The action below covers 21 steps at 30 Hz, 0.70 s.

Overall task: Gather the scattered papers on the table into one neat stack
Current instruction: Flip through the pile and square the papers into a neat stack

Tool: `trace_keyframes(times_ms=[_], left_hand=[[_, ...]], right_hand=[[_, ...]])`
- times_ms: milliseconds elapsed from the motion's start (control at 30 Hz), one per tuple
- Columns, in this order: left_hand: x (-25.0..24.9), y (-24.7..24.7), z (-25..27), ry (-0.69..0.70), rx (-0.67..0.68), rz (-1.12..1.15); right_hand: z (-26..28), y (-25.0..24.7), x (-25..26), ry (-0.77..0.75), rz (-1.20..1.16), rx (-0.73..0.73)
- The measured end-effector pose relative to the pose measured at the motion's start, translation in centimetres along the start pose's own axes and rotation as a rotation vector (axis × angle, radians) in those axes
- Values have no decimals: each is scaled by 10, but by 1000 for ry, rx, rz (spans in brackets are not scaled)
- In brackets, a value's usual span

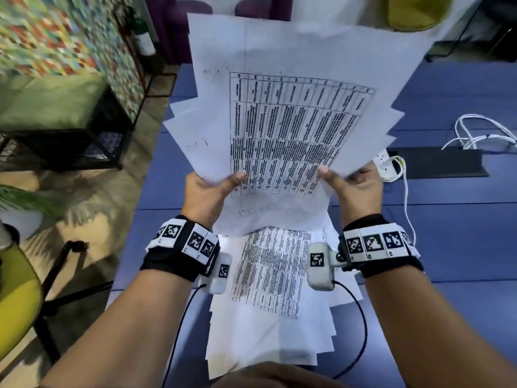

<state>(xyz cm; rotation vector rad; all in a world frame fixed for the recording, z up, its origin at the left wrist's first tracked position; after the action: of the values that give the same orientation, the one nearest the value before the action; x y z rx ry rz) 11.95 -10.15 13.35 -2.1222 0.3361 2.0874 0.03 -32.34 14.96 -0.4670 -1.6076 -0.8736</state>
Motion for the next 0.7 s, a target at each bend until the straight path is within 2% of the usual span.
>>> trace_keyframes(times_ms=[100, 200, 300, 400, 500, 700], left_hand=[[-4, 1, -2, 6, 46, 38], [-6, 6, -5, 15, 82, 52], [-12, 4, -9, 53, 99, 107], [-23, 7, -9, 67, 141, 25], [-29, 8, -14, 83, 127, 16], [-29, 14, -22, 46, 92, 10]], right_hand=[[-4, -1, -6, 28, 14, 49], [0, 8, -8, 59, 128, 92], [-2, 8, -14, 81, 114, 133], [-7, 7, -7, 103, 137, 121], [-13, 9, 2, 71, 77, 148], [-18, 17, -3, 104, 56, 127]])
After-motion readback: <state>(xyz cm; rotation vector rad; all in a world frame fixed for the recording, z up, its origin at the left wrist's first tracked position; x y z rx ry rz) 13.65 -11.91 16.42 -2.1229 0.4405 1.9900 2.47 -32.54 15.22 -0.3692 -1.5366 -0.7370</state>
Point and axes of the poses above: each hand's wrist, its own z-axis away from the middle knuckle, its own y-axis out of the palm, x = y × z, the point moved 4 cm from there along -z, towards the middle knuckle, and after that the axes turned 3 degrees about -z, right-handed, at the moved point
